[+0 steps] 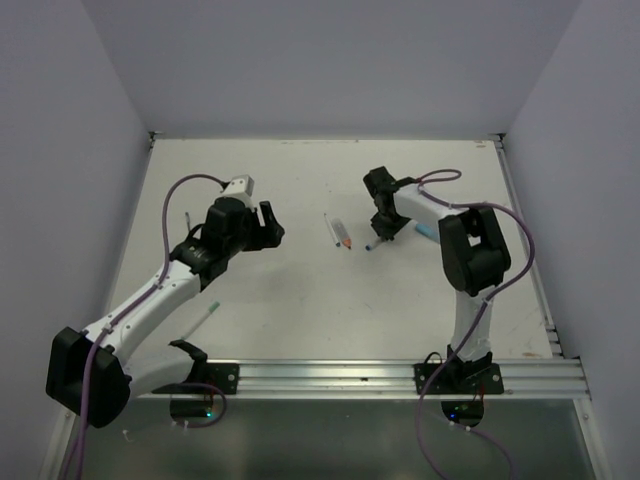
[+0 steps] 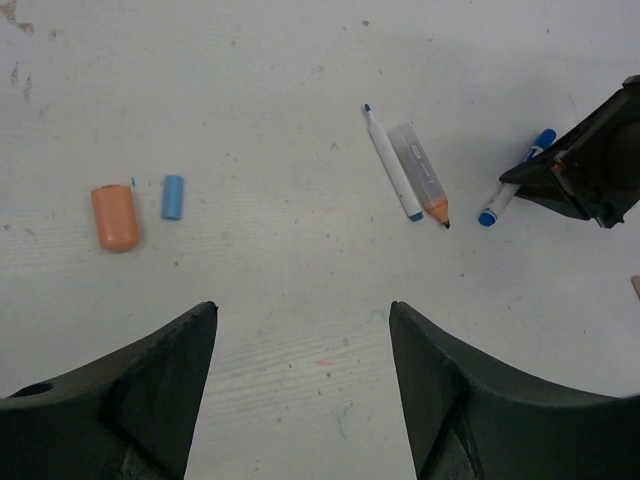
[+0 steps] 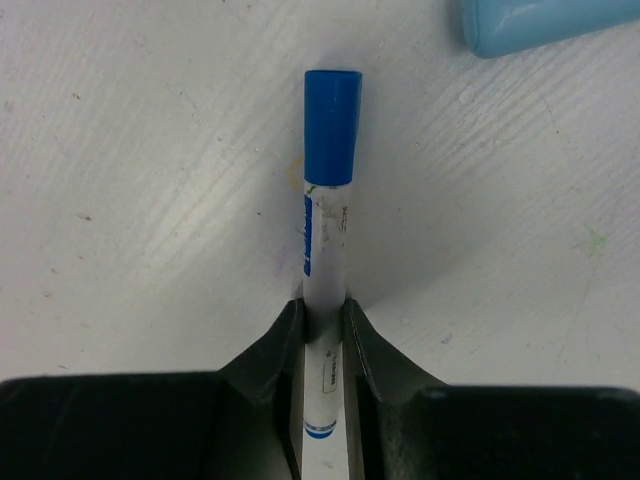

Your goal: Open the pen caps

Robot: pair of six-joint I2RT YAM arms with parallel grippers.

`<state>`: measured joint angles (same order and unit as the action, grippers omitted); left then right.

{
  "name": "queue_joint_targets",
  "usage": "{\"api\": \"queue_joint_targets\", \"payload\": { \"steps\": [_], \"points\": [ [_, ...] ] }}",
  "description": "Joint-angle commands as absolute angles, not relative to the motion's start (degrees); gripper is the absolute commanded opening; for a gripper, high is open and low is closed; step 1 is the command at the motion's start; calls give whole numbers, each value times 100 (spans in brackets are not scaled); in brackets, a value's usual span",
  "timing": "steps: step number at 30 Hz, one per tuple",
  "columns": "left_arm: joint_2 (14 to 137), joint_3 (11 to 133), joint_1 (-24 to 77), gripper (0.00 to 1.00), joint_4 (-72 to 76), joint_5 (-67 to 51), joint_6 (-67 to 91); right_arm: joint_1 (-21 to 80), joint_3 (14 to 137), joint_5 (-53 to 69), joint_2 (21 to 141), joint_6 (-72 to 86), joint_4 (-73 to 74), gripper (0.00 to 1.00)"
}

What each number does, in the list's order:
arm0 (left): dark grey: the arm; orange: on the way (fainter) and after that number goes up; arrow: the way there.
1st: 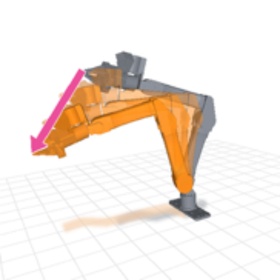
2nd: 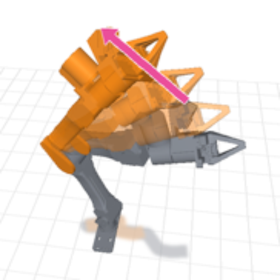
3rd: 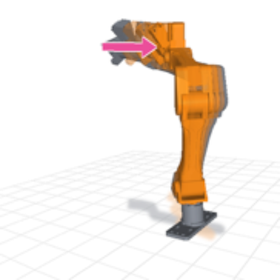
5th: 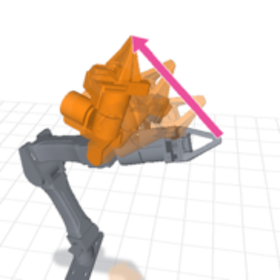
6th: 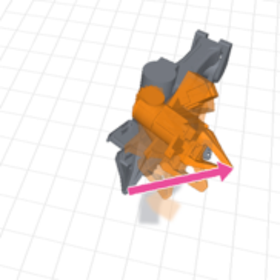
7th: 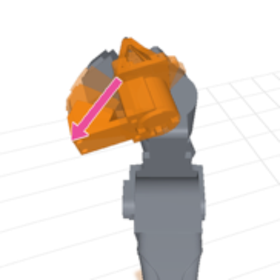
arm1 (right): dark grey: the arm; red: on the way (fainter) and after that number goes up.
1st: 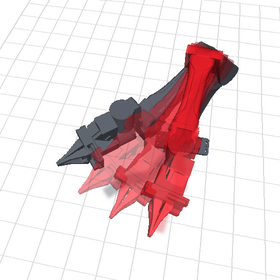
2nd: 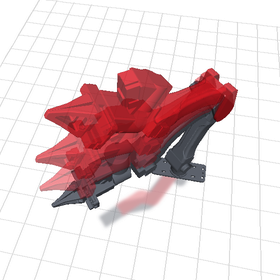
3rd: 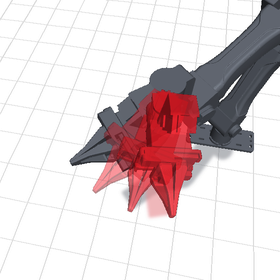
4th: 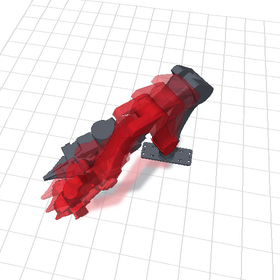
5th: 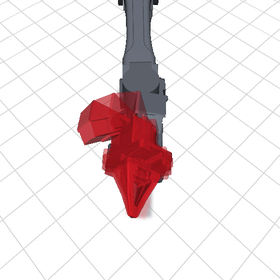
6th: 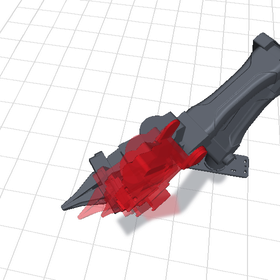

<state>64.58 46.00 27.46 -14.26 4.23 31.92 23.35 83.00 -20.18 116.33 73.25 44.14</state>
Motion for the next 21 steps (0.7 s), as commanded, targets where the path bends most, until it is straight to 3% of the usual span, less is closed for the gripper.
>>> {"api": "queue_joint_targets", "payload": {
  "steps": [1,8,11,18,21],
  "points": [
    [6319,4544,2777,74,-1186,290,3226,2531,7744,-1889,11462,6962,4483,0],
    [6644,4588,2769,73,-984,-412,3147,2549,6831,-2066,10504,5056,3025,0],
    [6776,4579,2760,72,-871,-588,3164,2549,6207,-1558,10005,4108,1956,0],
    [7013,4719,2768,71,-466,-1282,3278,3022,5819,-643,9301,2946,1512,0],
    [7242,4851,2760,73,-229,-1818,3375,3146,5705,304,9063,2523,1205,0]
  ]
}}
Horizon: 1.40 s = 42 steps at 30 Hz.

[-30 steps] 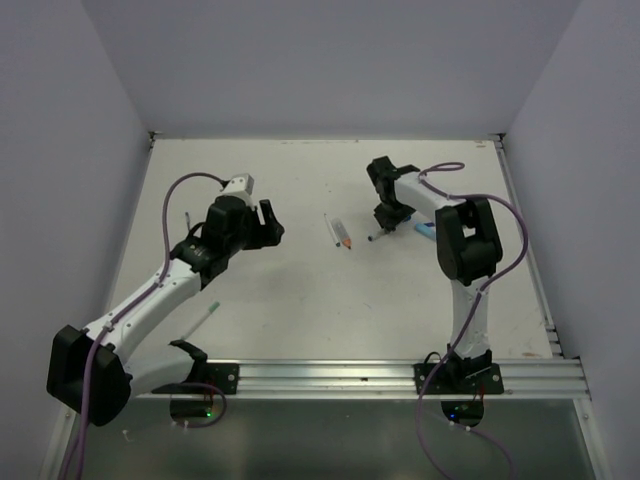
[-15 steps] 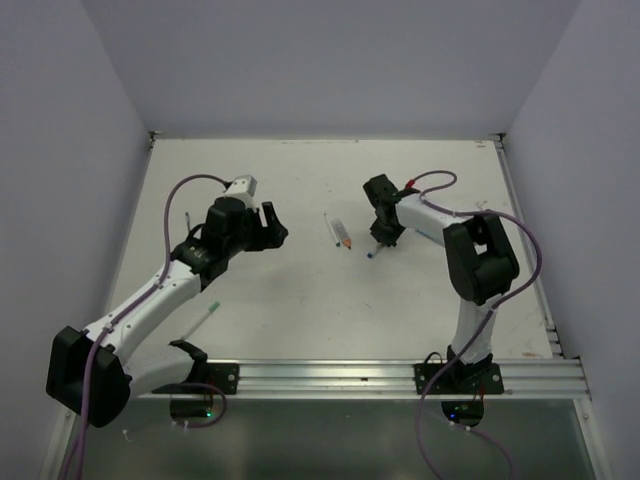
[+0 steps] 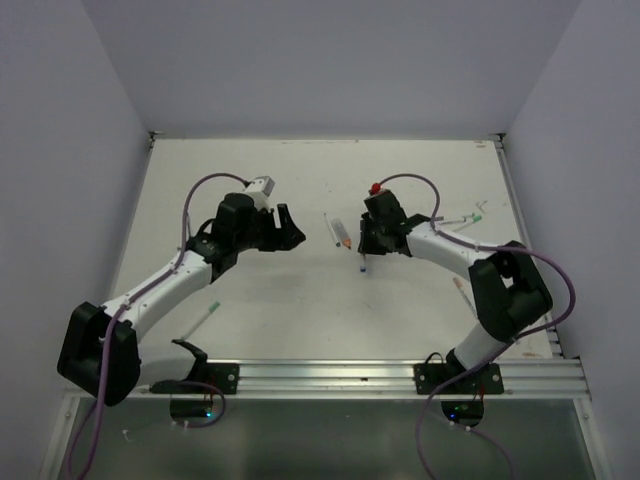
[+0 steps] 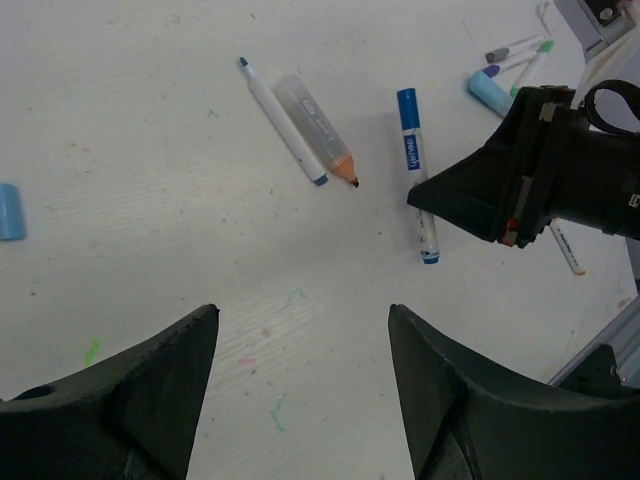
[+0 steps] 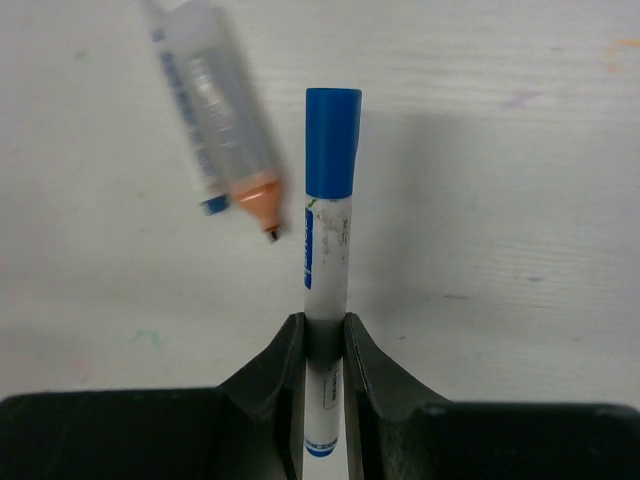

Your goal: Open the pen caps

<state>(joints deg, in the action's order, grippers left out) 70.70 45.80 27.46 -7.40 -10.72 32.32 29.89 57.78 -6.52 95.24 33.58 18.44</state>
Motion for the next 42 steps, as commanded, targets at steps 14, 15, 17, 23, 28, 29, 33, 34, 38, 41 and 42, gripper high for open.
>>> {"api": "queue_joint_targets", "payload": {
  "steps": [14,15,17,23,28,29,33,34,38,41,42],
  "points": [
    [7866,4580,2769,69,807,-2601,4498,3709,5098,2690,8649,3032,-255,0],
    [7901,4544,2786,68,861,-2619,4570,3770,5098,2646,8640,3041,-264,0],
    [7989,4526,2795,66,896,-2593,4675,3832,5089,2611,8613,3050,-281,0],
    [8024,4552,2839,63,844,-2417,4772,3858,5036,2531,8526,3059,-343,0],
    [8103,4579,2839,56,835,-2399,4816,3858,5036,2558,8508,3032,-352,0],
    [8112,4588,2848,53,861,-2426,4834,3858,5045,2566,8525,3024,-352,0],
    [8191,4588,2848,50,879,-2435,4860,3867,5054,2558,8499,3015,-369,0],
    [8209,4597,2839,50,879,-2443,4869,3858,5054,2566,8499,3015,-369,0],
    [8253,4605,2848,52,888,-2426,4878,3902,5027,2558,8412,3006,-334,0],
    [8279,4641,2848,52,888,-2417,4887,3920,4975,2531,8341,2997,-343,0],
    [8288,4649,2839,51,896,-2417,4904,3929,4931,2549,8332,2997,-360,0]
  ]
}}
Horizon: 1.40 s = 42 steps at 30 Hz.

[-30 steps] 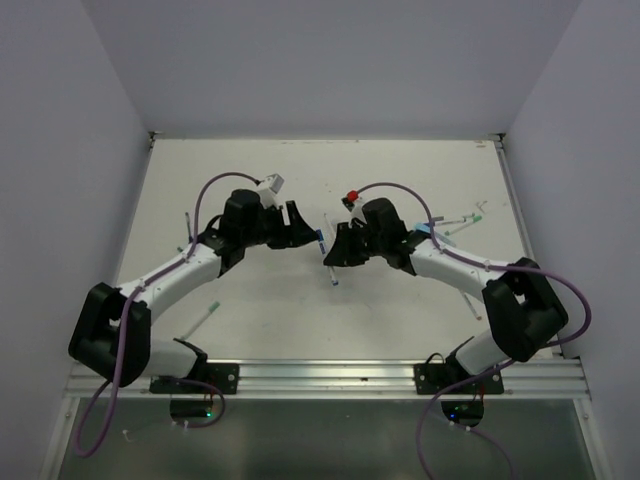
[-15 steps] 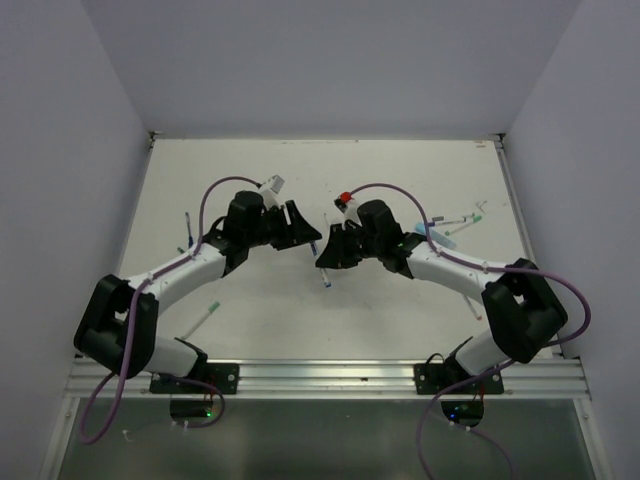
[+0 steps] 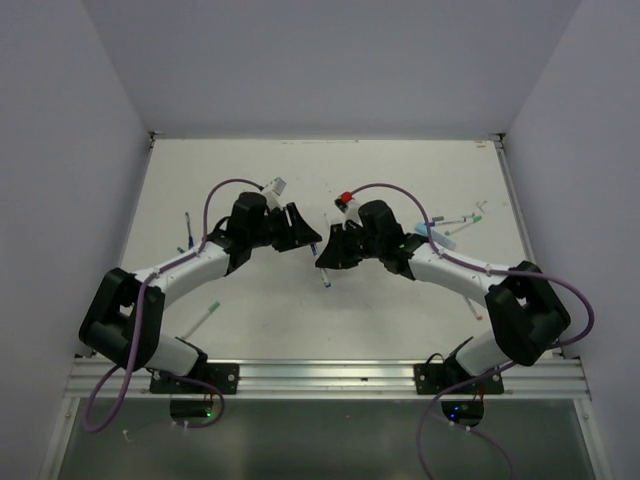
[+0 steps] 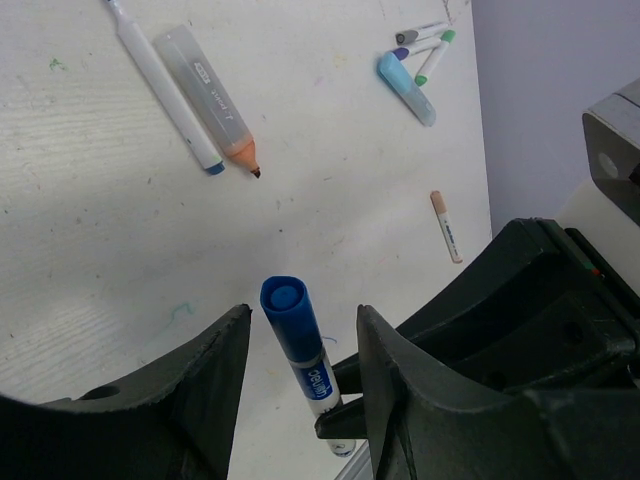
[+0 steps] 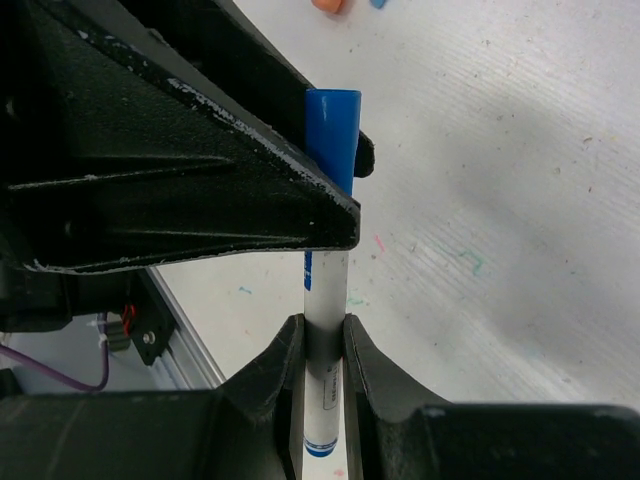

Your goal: Open the pen caps

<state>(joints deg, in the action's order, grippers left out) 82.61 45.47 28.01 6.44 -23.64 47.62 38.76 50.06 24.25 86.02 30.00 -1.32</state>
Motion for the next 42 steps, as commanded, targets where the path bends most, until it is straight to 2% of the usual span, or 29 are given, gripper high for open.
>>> {"api": "queue_joint_targets", "payload": {
  "steps": [1,3,9,12,13,16,18,19,22,23,26,27,28,29,30,31,34,35,38,39,40,42],
  "points": [
    [8288,4641,2848,50,923,-2426,4930,3929,4905,2566,8315,2997,-386,0],
    [8279,4649,2839,48,923,-2426,4931,3937,4843,2575,8332,2997,-448,0],
    [8253,4649,2848,34,949,-2478,4957,3999,4816,2575,8446,2988,-545,0],
    [8227,4649,2848,20,923,-2496,4957,4025,4843,2558,8490,2997,-598,0],
    [8227,4641,2848,10,914,-2513,4966,4025,4860,2532,8499,3014,-598,0],
    [8244,4641,2848,0,914,-2584,5010,4025,4983,2417,8560,3023,-510,0],
    [8262,4641,2848,1,923,-2628,5027,4025,5071,2286,8552,3023,-492,0],
    [8262,4641,2848,11,923,-2628,5019,4025,5080,2250,8543,3041,-483,0],
    [8218,4614,2848,20,897,-2576,5001,4025,5150,2206,8525,3032,-440,0],
    [8209,4623,2848,20,870,-2566,4992,4025,5159,2206,8525,3032,-431,0],
    [8209,4632,2848,4,853,-2549,4966,4025,5116,2276,8543,3032,-457,0],
    [8218,4632,2848,0,844,-2523,4966,4025,5098,2320,8543,3032,-483,0],
    [8209,4641,2839,0,826,-2514,4975,4025,5072,2373,8543,3041,-579,0],
    [8235,4641,2848,0,826,-2514,4975,4025,5028,2382,8534,3050,-624,6],
    [8235,4632,2839,0,817,-2531,4992,4025,5019,2382,8543,3050,-650,21],
    [8244,4641,2839,0,817,-2557,5010,4025,5027,2364,8560,3041,-676,27],
    [8262,4632,2839,0,835,-2645,5045,4025,5203,2355,8727,3006,-572,33],
    [8253,4632,2848,0,835,-2654,5054,4025,5299,2382,8780,2997,-563,33],
    [8200,4667,2848,0,818,-2654,5071,4025,5405,2452,8982,3023,-641,24],
    [8191,4693,2839,0,765,-2646,5063,4025,5423,2435,9017,3023,-650,9],
    [8191,4754,2830,0,704,-2611,5063,4034,5458,2408,9087,3023,-589,0],
    [8218,4869,2813,0,442,-2427,5045,4087,5458,2068,9105,2867,-458,0]
  ]
}}
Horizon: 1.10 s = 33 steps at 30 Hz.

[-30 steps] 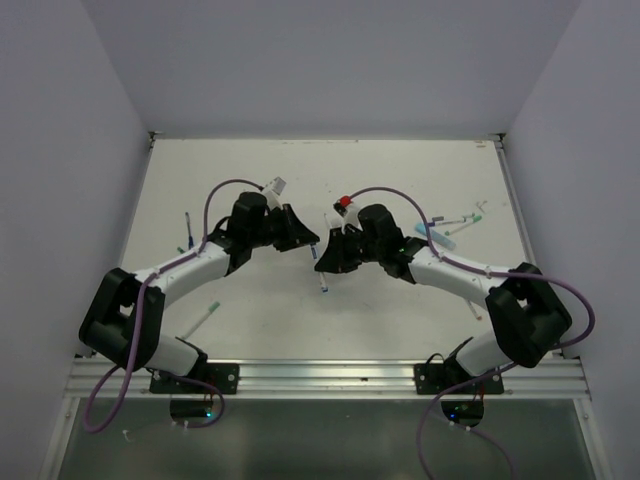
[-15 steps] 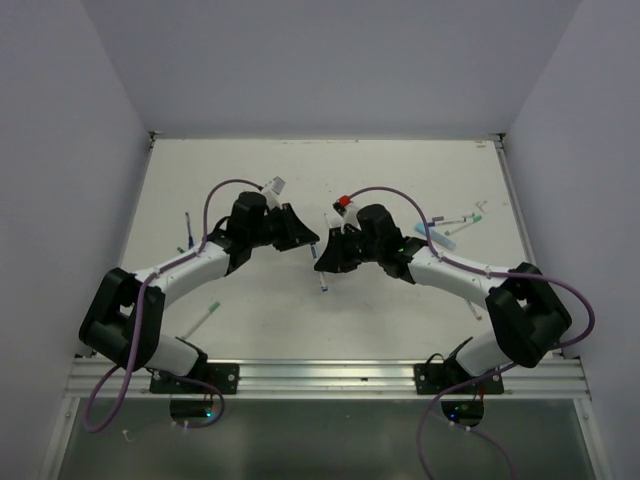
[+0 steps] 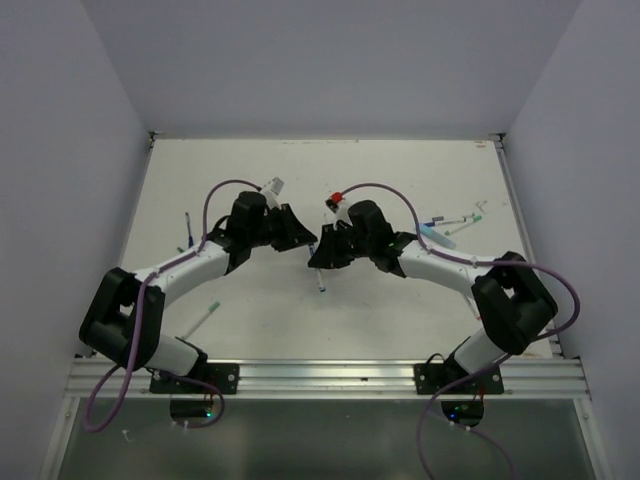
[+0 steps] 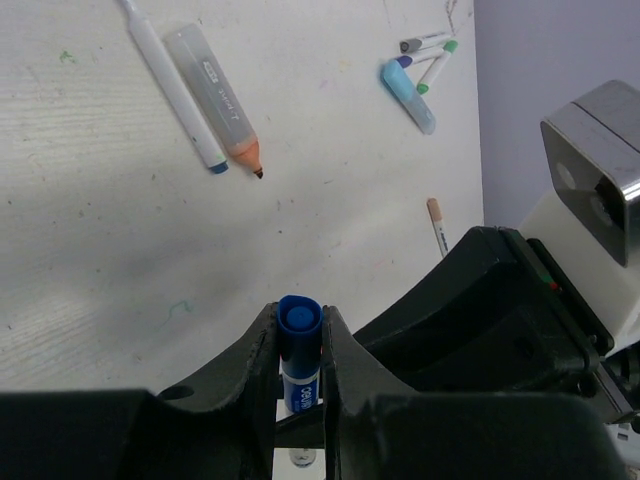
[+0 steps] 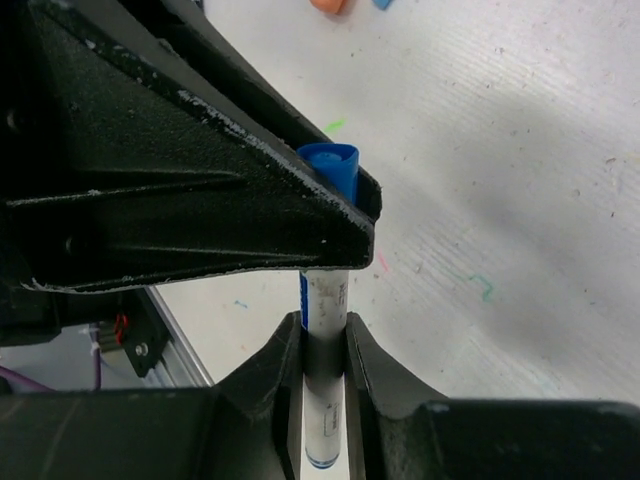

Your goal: Open the pen caps

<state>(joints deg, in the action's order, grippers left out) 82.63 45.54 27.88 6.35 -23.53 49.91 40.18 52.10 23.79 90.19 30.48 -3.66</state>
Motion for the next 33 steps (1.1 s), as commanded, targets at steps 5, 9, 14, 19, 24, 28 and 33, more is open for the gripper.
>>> {"api": "queue_joint_targets", "payload": {
  "steps": [5,9,14,19,24,28,33],
  "points": [
    [8621,5431,2409,0,9,-2346,5159,5298,5616,-1504,8851,2014,974,0],
    [9034,6071,1891,0,-394,-2601,5142,5756,5573,-3233,8824,1803,1362,0],
    [9132,6249,1512,0,-431,-2733,4940,5757,5563,-2928,8666,1688,1354,0],
    [8895,5802,1143,0,-97,-3058,5080,5652,5415,-1278,8692,1520,636,0],
    [8527,5424,949,0,860,-3340,5045,5003,4870,2105,8693,2693,-1294,0],
    [8297,5195,949,0,1081,-3366,4817,4694,4632,3119,8771,3594,-2223,0],
    [8016,5211,949,0,310,-2745,4150,4553,4886,2597,8666,3404,-1160,0]
  ]
}}
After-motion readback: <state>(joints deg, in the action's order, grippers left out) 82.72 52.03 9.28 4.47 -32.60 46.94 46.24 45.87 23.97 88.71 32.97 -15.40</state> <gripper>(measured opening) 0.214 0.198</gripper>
